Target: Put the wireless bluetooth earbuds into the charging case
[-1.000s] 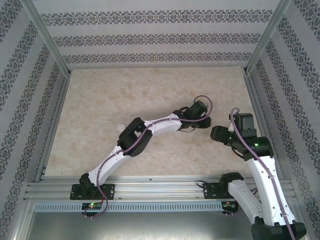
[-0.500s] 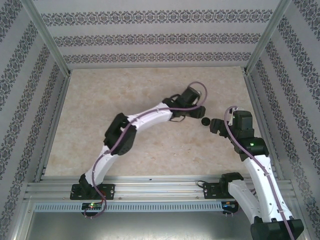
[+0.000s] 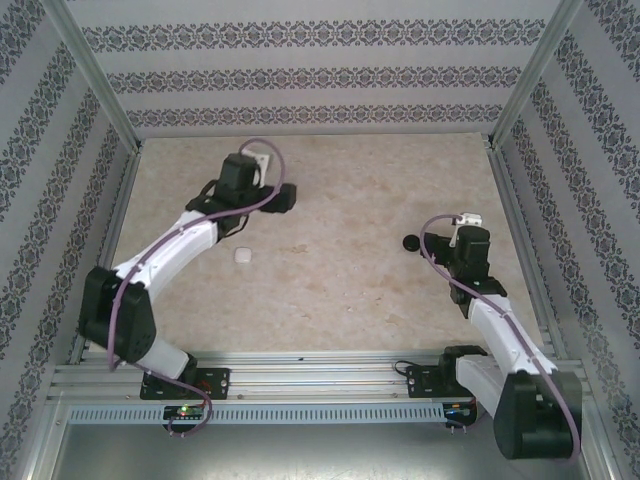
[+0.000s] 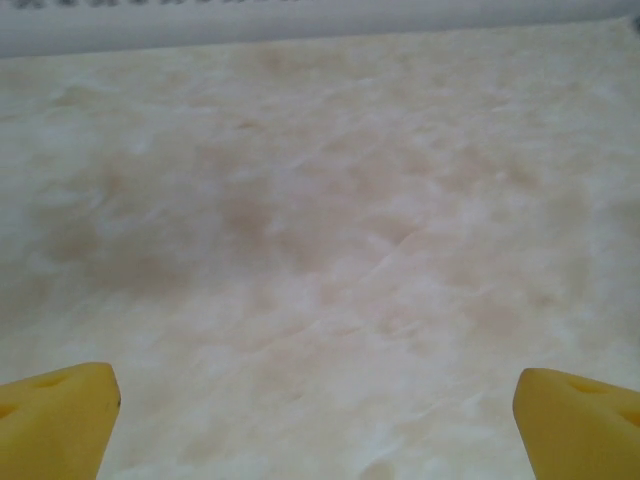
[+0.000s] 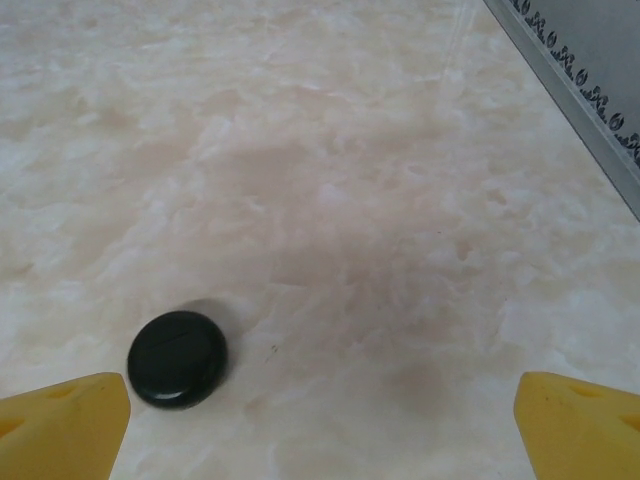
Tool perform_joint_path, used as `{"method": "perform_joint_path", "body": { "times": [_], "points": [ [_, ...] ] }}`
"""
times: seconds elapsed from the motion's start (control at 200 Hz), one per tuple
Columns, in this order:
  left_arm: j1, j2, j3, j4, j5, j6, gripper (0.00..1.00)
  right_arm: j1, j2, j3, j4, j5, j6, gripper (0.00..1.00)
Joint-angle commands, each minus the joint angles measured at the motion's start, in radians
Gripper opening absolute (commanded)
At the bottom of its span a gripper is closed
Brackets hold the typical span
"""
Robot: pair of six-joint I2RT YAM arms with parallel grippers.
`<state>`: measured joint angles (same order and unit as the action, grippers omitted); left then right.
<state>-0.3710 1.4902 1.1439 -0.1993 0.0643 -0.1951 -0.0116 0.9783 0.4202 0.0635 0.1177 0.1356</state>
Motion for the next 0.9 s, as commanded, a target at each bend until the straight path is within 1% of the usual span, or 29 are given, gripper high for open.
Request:
{"method": "perform_joint_path", "body": {
  "times": [0.0,0.07,0.21,0.25,0.375,0.44,0.48,0.525,0.63,0.724,0.779,0.859,0.894],
  "points": [
    [0.047,-0.123,-0.155,0.114,-0.088,0.149,1.00,-0.010,0.073,-0.029,0.278,-0.048,0.025,0.98],
    [0.099,-0.197,-0.254,0.154,-0.116,0.181,1.00,-0.008,0.137,-0.032,0.356,-0.079,0.036,0.98],
    [0.213,-0.290,-0.381,0.198,-0.140,0.186,1.00,-0.004,0.247,-0.003,0.427,-0.117,0.037,0.98],
    [0.240,-0.304,-0.414,0.215,-0.134,0.197,1.00,-0.005,0.269,-0.004,0.459,-0.122,0.031,0.98],
    [0.299,-0.339,-0.530,0.315,-0.102,0.296,1.00,-0.004,0.320,-0.020,0.554,-0.138,-0.007,0.98],
    [0.328,-0.337,-0.563,0.340,-0.111,0.291,1.00,-0.004,0.345,-0.016,0.570,-0.134,-0.019,0.98],
    [0.350,-0.333,-0.585,0.362,-0.099,0.282,1.00,-0.005,0.348,-0.002,0.544,-0.132,-0.025,0.98],
    [0.371,-0.330,-0.615,0.402,-0.074,0.268,1.00,-0.005,0.353,-0.003,0.559,-0.140,-0.038,0.98],
    [0.398,-0.326,-0.692,0.534,-0.026,0.243,1.00,-0.004,0.367,-0.013,0.617,-0.138,-0.066,0.98],
    [0.412,-0.304,-0.755,0.670,0.004,0.216,1.00,-0.005,0.401,-0.042,0.735,-0.123,-0.080,0.98],
    [0.421,-0.280,-0.796,0.781,0.015,0.196,1.00,-0.007,0.427,-0.051,0.767,-0.121,-0.078,0.98],
    [0.428,-0.232,-0.841,0.944,0.035,0.186,1.00,-0.007,0.491,-0.070,0.891,-0.123,-0.076,0.98],
    [0.429,-0.208,-0.860,1.013,0.045,0.187,1.00,-0.007,0.520,-0.105,0.935,-0.121,-0.074,0.98]
  ]
}}
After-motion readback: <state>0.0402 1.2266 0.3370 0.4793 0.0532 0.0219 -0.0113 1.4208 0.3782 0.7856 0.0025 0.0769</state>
